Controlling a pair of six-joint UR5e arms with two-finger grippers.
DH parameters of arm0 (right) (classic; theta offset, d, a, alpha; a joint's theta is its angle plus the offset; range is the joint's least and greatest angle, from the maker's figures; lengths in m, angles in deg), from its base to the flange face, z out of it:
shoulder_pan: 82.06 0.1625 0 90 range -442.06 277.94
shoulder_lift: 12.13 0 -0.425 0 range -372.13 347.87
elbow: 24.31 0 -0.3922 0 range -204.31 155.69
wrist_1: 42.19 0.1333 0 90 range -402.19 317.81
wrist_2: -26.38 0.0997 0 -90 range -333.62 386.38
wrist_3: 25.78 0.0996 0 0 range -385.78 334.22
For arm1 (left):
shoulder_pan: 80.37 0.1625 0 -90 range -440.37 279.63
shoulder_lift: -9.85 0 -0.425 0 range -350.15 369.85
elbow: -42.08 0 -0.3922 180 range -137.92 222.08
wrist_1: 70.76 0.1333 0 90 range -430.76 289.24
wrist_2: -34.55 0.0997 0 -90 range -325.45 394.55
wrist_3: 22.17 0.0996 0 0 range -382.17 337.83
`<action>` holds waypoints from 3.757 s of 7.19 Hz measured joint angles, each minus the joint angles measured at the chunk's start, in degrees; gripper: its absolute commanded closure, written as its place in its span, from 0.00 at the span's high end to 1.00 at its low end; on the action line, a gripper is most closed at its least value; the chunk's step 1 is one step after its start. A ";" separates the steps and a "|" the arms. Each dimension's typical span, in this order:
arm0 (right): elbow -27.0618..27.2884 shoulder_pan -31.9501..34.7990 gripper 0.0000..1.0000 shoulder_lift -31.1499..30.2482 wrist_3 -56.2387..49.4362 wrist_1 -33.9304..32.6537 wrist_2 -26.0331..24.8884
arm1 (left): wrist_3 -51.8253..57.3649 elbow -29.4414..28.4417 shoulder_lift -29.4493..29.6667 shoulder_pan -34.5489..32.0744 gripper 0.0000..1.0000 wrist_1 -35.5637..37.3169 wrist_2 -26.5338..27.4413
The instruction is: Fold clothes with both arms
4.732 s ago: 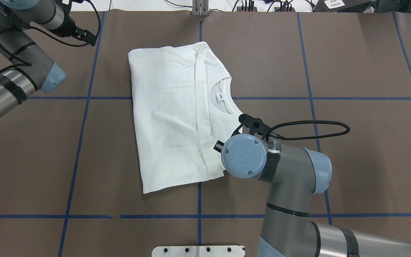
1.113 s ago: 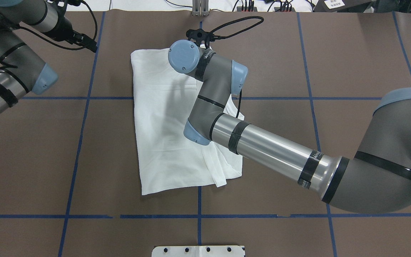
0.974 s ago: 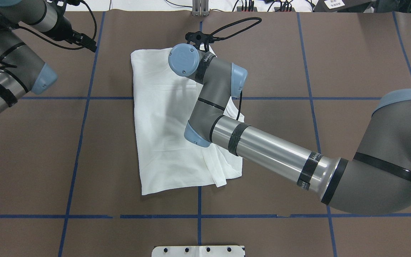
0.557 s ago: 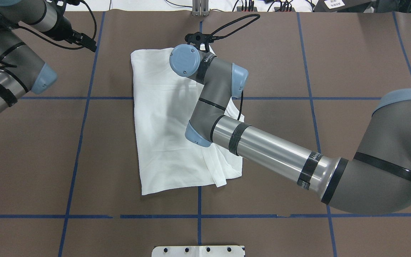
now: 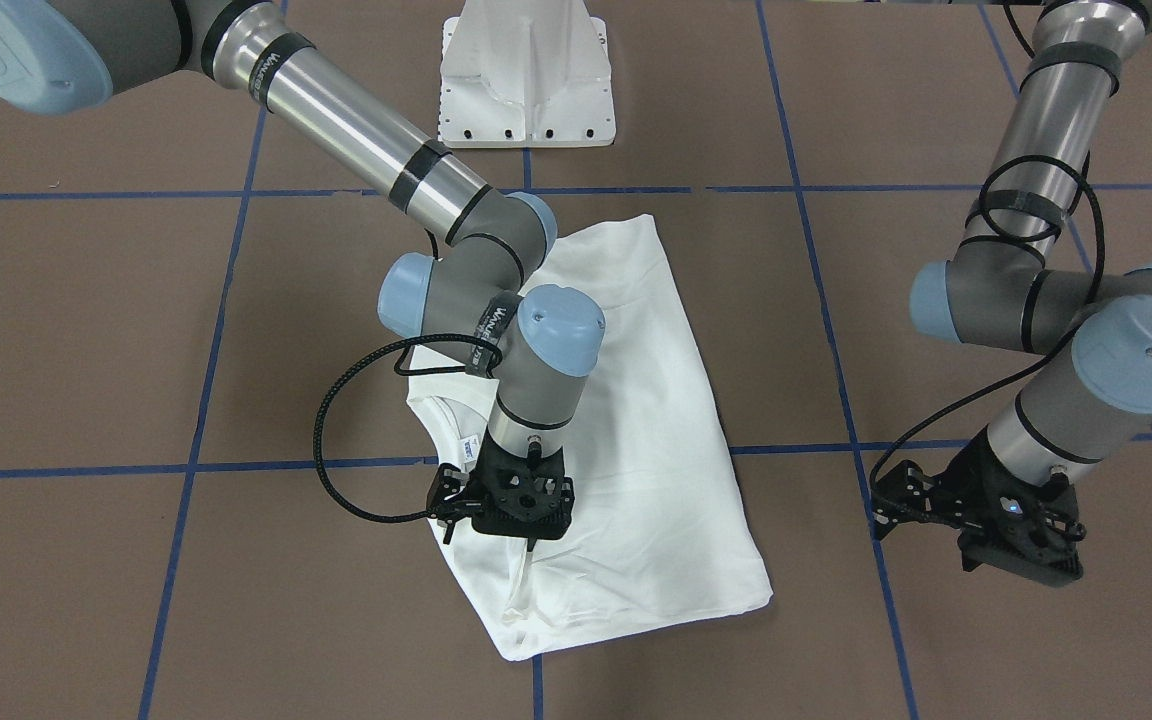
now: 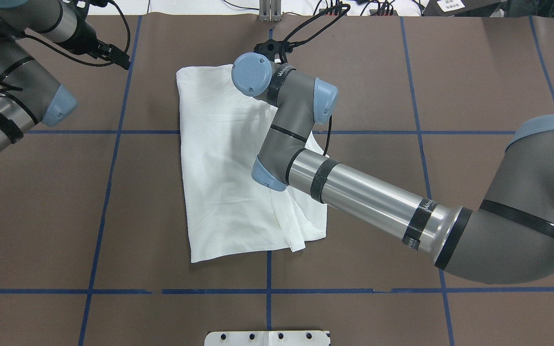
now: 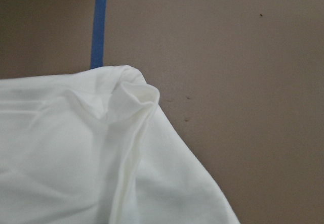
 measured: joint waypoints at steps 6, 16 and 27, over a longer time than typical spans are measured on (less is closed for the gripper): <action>15.18 5.81 1.00 -8.30 -18.83 -19.63 5.46 | -0.02 0.34 -0.32 0.02 1.00 -0.07 0.00; 71.63 5.91 1.00 -53.23 10.12 1.03 22.08 | -29.96 40.15 -23.63 19.69 1.00 0.73 -0.52; 73.74 3.21 1.00 -59.26 15.74 7.09 21.65 | -57.50 41.76 -19.67 42.05 0.62 9.84 19.79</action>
